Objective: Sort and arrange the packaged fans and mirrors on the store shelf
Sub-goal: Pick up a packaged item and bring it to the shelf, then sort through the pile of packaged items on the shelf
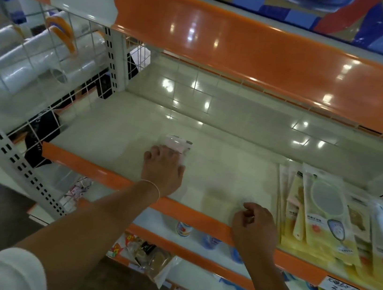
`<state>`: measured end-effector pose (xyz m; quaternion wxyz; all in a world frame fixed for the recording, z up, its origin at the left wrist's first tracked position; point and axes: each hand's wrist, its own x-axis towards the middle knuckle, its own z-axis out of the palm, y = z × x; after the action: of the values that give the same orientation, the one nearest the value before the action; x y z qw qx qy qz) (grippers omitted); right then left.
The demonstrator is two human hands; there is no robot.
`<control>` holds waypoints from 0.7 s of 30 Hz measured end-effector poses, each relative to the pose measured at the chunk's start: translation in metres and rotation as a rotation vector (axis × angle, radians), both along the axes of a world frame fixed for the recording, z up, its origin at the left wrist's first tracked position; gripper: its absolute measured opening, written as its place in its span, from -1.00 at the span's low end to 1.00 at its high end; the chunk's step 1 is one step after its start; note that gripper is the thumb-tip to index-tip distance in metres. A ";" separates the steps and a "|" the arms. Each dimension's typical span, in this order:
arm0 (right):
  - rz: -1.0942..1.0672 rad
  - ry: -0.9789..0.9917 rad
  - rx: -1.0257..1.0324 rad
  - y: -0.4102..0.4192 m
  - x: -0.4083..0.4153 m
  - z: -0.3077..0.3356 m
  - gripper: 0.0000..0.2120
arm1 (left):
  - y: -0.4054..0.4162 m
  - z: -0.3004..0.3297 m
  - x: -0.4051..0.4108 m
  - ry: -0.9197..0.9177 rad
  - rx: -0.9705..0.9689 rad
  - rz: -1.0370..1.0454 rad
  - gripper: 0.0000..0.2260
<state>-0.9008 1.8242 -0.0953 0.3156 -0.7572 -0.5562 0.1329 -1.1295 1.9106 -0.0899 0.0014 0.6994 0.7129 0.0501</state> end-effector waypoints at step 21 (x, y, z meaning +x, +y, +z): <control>0.036 -0.002 -0.013 -0.002 0.002 0.000 -0.78 | -0.012 0.005 -0.007 0.046 0.064 0.112 -0.53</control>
<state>-0.8988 1.8218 -0.0949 0.3078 -0.7491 -0.5693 0.1413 -1.1368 1.8990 -0.0848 -0.0401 0.6592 0.7488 0.0570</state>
